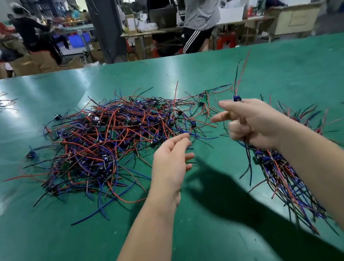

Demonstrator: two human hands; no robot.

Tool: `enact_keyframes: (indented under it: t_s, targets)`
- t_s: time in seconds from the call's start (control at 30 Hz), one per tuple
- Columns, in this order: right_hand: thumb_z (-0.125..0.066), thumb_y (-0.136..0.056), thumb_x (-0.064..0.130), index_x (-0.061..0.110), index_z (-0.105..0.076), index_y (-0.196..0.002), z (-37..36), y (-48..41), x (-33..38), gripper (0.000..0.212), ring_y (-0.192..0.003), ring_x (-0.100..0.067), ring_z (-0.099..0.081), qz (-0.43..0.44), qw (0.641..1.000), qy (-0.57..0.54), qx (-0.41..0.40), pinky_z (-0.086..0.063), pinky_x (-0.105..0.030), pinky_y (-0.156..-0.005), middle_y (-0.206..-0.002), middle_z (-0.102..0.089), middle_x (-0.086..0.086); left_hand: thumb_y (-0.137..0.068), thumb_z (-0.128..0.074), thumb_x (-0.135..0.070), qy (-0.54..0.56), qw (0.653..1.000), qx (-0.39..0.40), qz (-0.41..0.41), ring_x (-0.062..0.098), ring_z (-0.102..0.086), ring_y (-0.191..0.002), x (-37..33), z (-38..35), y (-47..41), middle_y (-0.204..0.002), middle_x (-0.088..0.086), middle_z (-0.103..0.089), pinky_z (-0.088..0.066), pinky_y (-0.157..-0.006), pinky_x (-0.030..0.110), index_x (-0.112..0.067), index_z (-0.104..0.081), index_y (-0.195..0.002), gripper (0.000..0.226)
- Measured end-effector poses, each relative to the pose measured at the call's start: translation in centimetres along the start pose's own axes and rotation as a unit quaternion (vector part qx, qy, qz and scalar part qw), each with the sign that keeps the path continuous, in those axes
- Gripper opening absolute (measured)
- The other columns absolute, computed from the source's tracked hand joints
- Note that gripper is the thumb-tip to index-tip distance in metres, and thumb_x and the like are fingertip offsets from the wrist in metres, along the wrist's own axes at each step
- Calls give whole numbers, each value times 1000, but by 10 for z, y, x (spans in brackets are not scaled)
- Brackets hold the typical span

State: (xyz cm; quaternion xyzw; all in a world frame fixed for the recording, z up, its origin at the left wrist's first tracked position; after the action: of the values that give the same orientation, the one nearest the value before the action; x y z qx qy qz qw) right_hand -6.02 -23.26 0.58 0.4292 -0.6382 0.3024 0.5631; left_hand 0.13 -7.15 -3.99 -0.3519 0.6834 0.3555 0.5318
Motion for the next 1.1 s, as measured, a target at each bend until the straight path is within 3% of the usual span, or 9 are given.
enact_keyframes:
  t_s: [0.13,0.2,0.27,0.33,0.47,0.53,0.57,0.77,1.1]
  targets:
    - [-67,-81,23,18,-57,-95,-28,32,-30,18,-45,-7,-38,-15,995,62,73,-31,-20,-46,-81,-60,3,-94,-56,-27,2,996,84,6,12,-61,-70,4,-24,10,-88,-5,-67,-48,-60,22,-23,-68,-96,13]
    - [-68,-67,31,20,-46,-129,-35,40,-42,66,-54,-6,-43,-17,990,117,75,-35,-24,-52,-72,-56,13,-93,-58,-29,-15,995,101,1,14,-61,-74,6,-31,13,-87,-3,-68,-47,-61,23,-21,-69,-100,16]
    - [-66,-55,46,26,-17,-149,-36,45,-51,107,-67,-10,-48,-2,977,210,48,-38,-31,-63,-97,-54,10,-89,-62,-31,-19,996,92,-10,14,-58,-72,8,-30,14,-83,-4,-68,-45,-64,27,-20,-71,-101,18]
    - [-64,-54,53,26,-10,-151,-41,51,-54,114,-79,-10,-48,38,968,245,39,-41,-33,-72,-122,-39,5,-86,-67,-27,-4,997,68,-31,10,-53,-63,7,-24,12,-70,-8,-66,-43,-63,25,-16,-73,-97,16]
    - [-69,-66,47,31,-54,-131,-48,62,-58,69,-87,-1,-52,79,971,209,80,-47,-26,-88,-122,-48,6,-87,-66,-13,19,999,15,-47,2,-57,-54,3,-12,7,-65,-6,-69,-47,-53,16,-9,-73,-87,8]
    - [-70,-78,27,26,-74,-95,-33,60,-52,17,-83,-5,-58,82,990,112,3,-46,-20,-79,-100,-65,4,-90,-62,-13,92,996,17,-2,4,-58,-50,3,-11,5,-64,-2,-69,-50,-48,17,-8,-69,-82,12]
    - [-62,-86,17,19,-75,-85,-23,57,-51,13,-75,-9,-59,67,995,62,-42,-45,-21,-72,-89,-67,0,-90,-60,-15,130,991,27,23,5,-60,-48,3,-12,5,-64,0,-69,-50,-47,17,-7,-67,-81,14]
    - [-58,-86,20,5,-72,-89,-6,53,-49,20,-55,-8,-55,-32,986,-157,-55,-46,-15,-53,-70,-65,-3,-61,-66,-33,215,949,168,161,0,-57,-40,2,-36,25,-60,-2,-68,-48,-41,10,-9,-74,-70,27]
    - [-67,-63,17,8,-72,-70,4,57,-31,12,-49,-6,-51,36,996,-57,-54,-42,-13,-49,-57,-62,0,-55,-76,-21,72,967,215,113,14,-69,-59,12,-45,33,-76,8,-74,-52,-49,19,-11,-71,-73,21]
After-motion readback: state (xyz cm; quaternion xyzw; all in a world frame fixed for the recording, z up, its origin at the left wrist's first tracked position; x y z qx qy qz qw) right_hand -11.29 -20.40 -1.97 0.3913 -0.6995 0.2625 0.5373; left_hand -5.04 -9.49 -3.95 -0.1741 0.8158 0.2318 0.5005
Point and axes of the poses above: each hand's wrist, its own y-axis away from the middle knuckle, its own z-axis out of the back of the hand, x = y × z, the point moved 7 cm from there along -y, towards the middle knuckle
